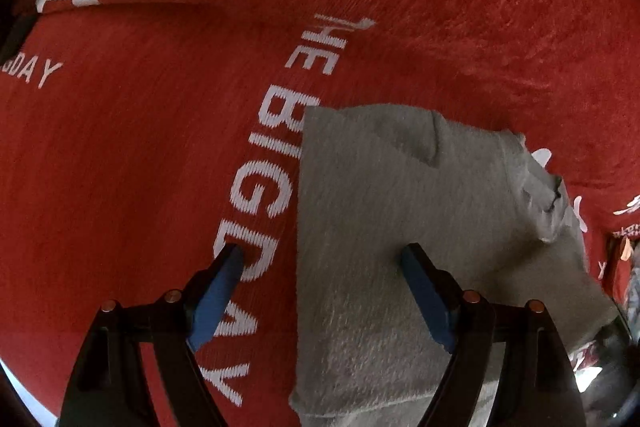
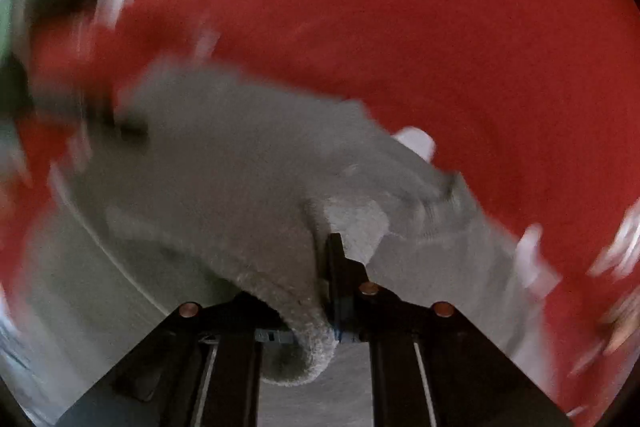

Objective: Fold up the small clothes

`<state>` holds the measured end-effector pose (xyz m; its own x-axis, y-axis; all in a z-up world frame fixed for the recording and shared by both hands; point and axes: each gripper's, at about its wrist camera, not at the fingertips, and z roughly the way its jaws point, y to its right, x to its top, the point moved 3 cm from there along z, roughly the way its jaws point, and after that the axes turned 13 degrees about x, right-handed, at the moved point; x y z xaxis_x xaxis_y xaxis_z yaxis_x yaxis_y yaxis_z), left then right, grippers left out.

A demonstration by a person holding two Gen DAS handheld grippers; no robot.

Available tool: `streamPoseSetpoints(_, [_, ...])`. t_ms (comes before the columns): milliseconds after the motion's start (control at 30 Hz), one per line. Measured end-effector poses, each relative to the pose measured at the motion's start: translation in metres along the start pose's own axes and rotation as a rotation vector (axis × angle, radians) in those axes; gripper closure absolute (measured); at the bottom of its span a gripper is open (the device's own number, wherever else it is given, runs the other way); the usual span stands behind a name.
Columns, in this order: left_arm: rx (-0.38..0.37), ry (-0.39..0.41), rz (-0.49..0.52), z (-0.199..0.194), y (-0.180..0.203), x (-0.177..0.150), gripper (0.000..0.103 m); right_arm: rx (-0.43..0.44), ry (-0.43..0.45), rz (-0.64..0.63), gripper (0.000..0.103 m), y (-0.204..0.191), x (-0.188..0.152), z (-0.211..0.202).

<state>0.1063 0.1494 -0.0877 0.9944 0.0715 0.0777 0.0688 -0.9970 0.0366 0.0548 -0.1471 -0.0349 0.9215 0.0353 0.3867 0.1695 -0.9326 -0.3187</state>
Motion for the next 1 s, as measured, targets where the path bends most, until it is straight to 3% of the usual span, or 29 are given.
streamPoseSetpoints(67, [0.004, -0.004, 0.005, 0.000, 0.000, 0.001, 0.021, 0.107, 0.099, 0.317, 0.090, 0.051, -0.016, -0.024])
streamPoseSetpoints(133, [0.013, -0.005, 0.017, -0.001, 0.001, 0.004, 0.021, 0.190, 0.138, 0.577, 0.084, 0.093, -0.043, -0.030])
streamPoseSetpoints(233, [0.019, -0.004, 0.027, -0.002, 0.002, 0.008, 0.021, 0.240, 0.184, 0.799, 0.043, 0.126, -0.085, -0.037])
streamPoseSetpoints(300, [0.018, 0.003, 0.026, -0.003, 0.002, 0.009, 0.025, 0.242, 0.204, 0.850, 0.042, 0.136, -0.101, -0.041])
streamPoseSetpoints(367, [0.016, 0.022, 0.031, -0.007, 0.003, 0.009, 0.043, 0.249, 0.218, 0.900, 0.042, 0.142, -0.108, -0.043])
streamPoseSetpoints(433, [-0.015, 0.028, 0.048, -0.012, 0.005, 0.010, 0.082, 0.263, 0.240, 0.958, 0.043, 0.149, -0.110, -0.041])
streamPoseSetpoints(467, [-0.019, 0.031, 0.056, -0.016, 0.007, 0.011, 0.086, 0.255, 0.235, 0.970, 0.055, 0.151, -0.107, -0.040])
streamPoseSetpoints(500, [-0.012, 0.041, 0.065, -0.019, 0.009, 0.012, 0.087, 0.239, 0.215, 0.966, 0.071, 0.152, -0.104, -0.039])
streamPoseSetpoints(533, [-0.004, 0.058, 0.075, -0.024, 0.008, 0.013, 0.089, 0.243, 0.206, 0.956, 0.095, 0.150, -0.101, -0.039])
streamPoseSetpoints(600, [0.022, 0.097, 0.096, -0.030, 0.004, 0.017, 0.092, 0.238, 0.213, 0.894, 0.095, 0.143, -0.090, -0.047])
streamPoseSetpoints(700, [0.019, 0.069, 0.055, -0.019, -0.013, 0.024, 0.092, 0.179, 0.207, 0.792, 0.095, 0.141, -0.082, -0.056])
streamPoseSetpoints(800, [0.034, 0.082, 0.045, -0.021, -0.021, 0.024, 0.092, 0.113, 0.154, 0.820, 0.094, 0.156, -0.100, -0.045])
streamPoseSetpoints(867, [0.043, 0.090, 0.045, -0.027, -0.024, 0.019, 0.092, 0.144, 0.186, 0.871, 0.095, 0.163, -0.112, -0.046])
streamPoseSetpoints(1000, [0.087, 0.119, 0.050, -0.043, -0.035, 0.006, 0.092, 0.101, 0.154, 0.898, 0.077, 0.154, -0.122, -0.064])
